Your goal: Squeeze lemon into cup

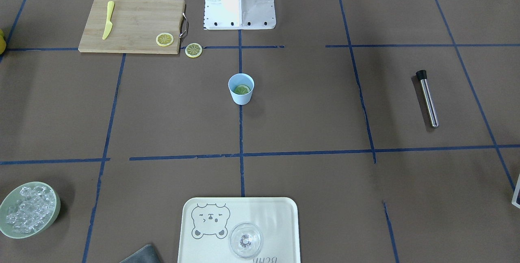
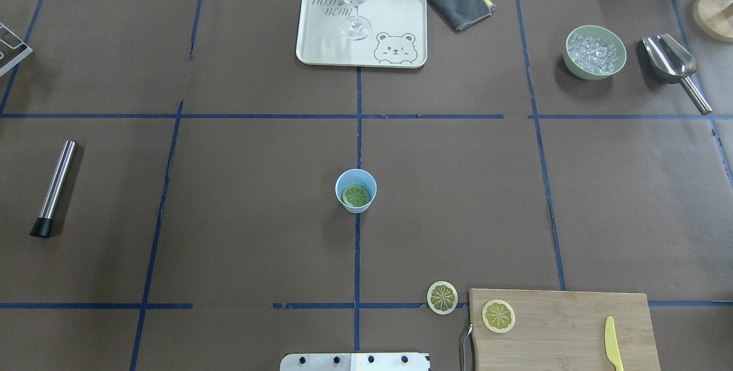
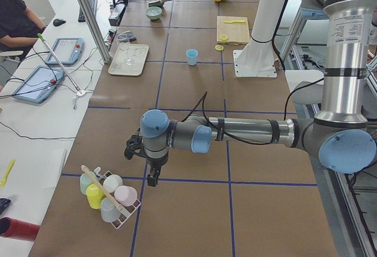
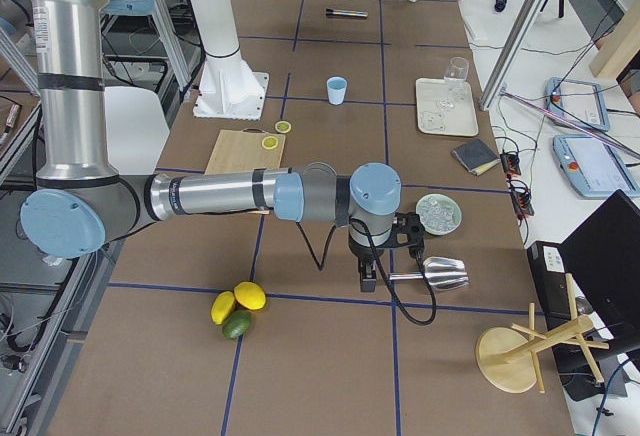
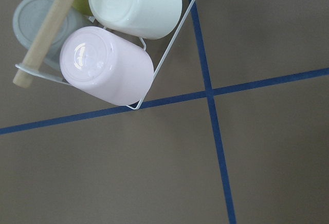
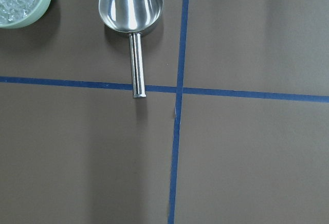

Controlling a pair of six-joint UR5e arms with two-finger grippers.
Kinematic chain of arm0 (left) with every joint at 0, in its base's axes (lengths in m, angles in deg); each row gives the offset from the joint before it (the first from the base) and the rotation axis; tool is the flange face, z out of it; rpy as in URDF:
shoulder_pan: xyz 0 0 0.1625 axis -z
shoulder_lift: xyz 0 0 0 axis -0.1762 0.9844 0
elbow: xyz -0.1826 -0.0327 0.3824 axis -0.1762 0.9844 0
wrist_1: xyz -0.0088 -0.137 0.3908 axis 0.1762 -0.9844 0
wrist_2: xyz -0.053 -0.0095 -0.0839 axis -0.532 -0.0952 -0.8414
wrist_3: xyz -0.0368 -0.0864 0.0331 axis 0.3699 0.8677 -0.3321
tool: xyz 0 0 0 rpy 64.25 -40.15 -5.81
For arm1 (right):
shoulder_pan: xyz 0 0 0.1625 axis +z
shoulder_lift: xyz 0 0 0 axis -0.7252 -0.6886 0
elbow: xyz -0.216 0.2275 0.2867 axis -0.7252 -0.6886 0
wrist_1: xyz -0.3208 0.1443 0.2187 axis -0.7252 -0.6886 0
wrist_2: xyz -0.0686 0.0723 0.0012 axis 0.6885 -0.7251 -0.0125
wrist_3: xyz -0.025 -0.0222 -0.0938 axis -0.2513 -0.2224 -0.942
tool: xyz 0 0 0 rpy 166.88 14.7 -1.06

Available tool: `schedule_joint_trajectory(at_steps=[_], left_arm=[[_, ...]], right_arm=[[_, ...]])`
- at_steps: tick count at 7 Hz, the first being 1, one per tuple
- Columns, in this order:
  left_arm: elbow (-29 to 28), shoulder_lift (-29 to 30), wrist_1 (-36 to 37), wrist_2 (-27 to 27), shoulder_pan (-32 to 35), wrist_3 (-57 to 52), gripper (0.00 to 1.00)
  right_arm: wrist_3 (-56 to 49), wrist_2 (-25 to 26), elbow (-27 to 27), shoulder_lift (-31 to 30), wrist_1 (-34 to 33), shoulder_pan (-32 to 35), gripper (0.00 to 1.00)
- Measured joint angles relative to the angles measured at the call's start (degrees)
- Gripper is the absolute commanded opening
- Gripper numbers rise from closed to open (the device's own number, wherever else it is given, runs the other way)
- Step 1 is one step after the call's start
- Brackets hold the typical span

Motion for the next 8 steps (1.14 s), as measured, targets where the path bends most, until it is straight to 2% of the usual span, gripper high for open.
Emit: schedule_joint_trajectory(at_steps=[3,8], left_arm=[[0.3,0.02,5.19,-2.08,-0.06,0.0,1.0],[0.05,-0.14,5.98,-1.89,0.0,-0.67,1.0]], right_arm=[[0.0,0.08,0.07,0.03,0.0,-0.01,1.0],[0.04,-0.32,-0.63,-0.34,-0.16,0.0,1.0]])
